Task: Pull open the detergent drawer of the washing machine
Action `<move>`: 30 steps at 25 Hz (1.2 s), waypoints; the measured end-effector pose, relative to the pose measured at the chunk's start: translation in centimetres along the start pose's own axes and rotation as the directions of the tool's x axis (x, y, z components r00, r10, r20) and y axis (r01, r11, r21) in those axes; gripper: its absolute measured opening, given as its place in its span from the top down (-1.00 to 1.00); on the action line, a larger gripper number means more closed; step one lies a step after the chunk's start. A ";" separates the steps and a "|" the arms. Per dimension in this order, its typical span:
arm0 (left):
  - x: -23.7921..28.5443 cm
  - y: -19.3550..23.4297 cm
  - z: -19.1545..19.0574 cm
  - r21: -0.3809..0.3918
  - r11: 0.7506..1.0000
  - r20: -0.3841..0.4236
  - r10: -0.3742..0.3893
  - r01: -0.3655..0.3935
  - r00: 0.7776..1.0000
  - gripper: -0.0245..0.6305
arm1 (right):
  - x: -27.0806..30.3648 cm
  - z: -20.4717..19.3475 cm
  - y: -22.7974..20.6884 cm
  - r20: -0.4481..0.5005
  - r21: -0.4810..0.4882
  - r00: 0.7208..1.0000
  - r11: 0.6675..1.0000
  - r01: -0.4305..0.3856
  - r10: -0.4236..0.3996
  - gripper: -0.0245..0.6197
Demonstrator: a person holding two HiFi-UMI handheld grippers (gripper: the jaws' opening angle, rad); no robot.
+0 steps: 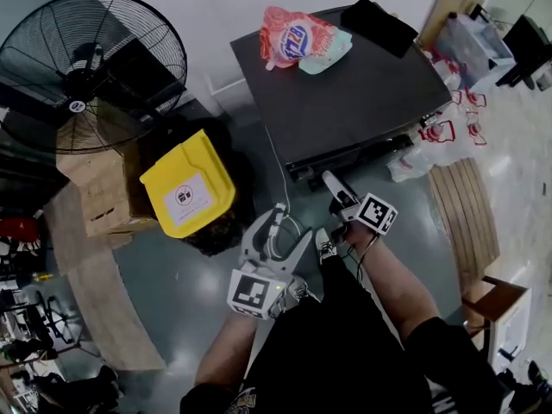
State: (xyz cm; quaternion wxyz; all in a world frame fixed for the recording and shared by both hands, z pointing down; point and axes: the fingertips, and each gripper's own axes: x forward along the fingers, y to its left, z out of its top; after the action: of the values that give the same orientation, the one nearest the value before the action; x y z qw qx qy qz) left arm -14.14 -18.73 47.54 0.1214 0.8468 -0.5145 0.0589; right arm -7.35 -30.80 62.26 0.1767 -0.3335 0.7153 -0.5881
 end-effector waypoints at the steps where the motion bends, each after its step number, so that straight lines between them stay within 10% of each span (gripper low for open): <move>1: 0.4 0.1 -0.3 -0.001 1.000 -0.007 -0.001 0.001 1.000 0.07 | 0.2 0.1 -0.8 -0.001 0.024 1.000 0.999 0.022 -0.022 -0.61; 30: 3.9 2.3 -1.5 -0.058 0.998 -0.065 0.014 -0.017 0.998 0.07 | 5.1 1.5 -5.3 0.006 0.100 0.999 0.994 0.036 -0.036 -0.56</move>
State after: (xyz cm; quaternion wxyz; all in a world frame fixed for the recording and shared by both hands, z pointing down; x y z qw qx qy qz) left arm -14.31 -22.65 50.16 0.1626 0.8365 -0.5183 0.0722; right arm -8.61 -35.83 67.72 0.1854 -0.3393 0.6780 -0.6251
